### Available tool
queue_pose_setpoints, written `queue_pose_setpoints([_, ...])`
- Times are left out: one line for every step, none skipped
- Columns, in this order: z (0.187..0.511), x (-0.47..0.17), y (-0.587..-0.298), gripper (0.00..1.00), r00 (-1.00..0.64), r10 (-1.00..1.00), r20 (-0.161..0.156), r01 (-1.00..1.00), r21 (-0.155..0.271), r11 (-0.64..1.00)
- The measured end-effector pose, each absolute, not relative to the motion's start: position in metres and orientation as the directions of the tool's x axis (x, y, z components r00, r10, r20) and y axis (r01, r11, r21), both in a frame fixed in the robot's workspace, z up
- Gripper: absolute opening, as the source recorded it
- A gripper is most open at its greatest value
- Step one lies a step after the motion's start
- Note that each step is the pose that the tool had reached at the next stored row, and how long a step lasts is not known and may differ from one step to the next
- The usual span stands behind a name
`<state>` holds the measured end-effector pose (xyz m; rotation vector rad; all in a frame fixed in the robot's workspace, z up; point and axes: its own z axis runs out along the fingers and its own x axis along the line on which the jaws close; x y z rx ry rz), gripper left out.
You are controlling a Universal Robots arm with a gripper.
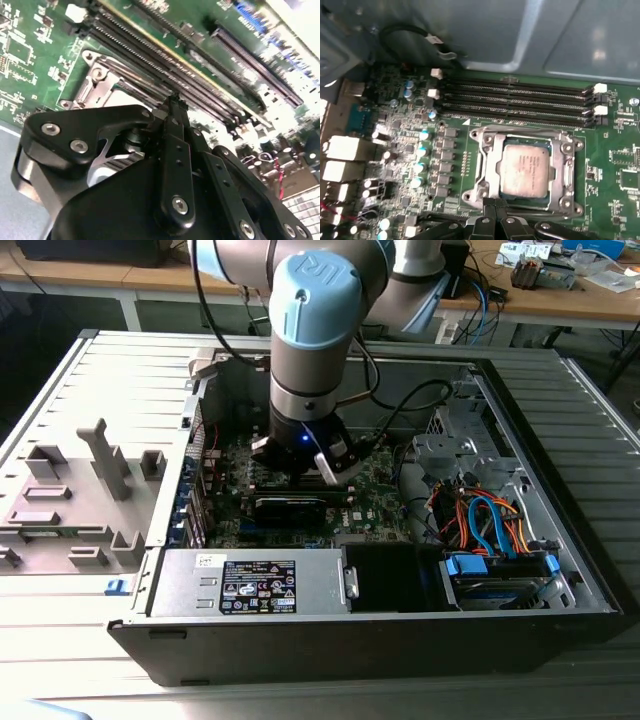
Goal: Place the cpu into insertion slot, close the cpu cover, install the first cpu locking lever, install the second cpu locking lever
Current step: 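Install the second cpu locking lever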
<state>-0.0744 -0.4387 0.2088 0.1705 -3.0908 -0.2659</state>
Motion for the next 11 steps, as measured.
queue_pose_setpoints([0.209,-0.073,-0.435,0.11,-0.993,-0.112,0.028,-0.106,0.164,0.981])
queue_pose_setpoints([0.209,-0.072,-0.433,0.11,-0.993,-0.112,0.03,-0.106,0.158,0.982])
queue_pose_setpoints([0.209,-0.07,-0.43,0.11,-0.993,-0.112,0.033,-0.106,0.153,0.983])
queue_pose_setpoints([0.209,-0.069,-0.428,0.11,-0.993,-0.112,0.036,-0.105,0.148,0.983])
queue_pose_setpoints([0.209,-0.066,-0.424,0.11,-0.993,-0.111,0.041,-0.104,0.14,0.985])
queue_pose_setpoints([0.209,-0.062,-0.422,0.11,-0.993,-0.111,0.047,-0.104,0.133,0.986])
queue_pose_setpoints([0.209,-0.059,-0.42,0.11,-0.993,-0.111,0.051,-0.103,0.127,0.986])
queue_pose_setpoints([0.209,-0.057,-0.42,0.11,-0.992,-0.11,0.054,-0.103,0.122,0.987])
queue_pose_setpoints([0.21,-0.056,-0.419,0.11,-0.992,-0.11,0.057,-0.103,0.11,0.989])
queue_pose_setpoints([0.211,-0.055,-0.419,0.11,-0.992,-0.109,0.058,-0.103,0.1,0.99])
queue_pose_setpoints([0.212,-0.055,-0.419,0.11,-0.992,-0.108,0.06,-0.103,0.091,0.991])
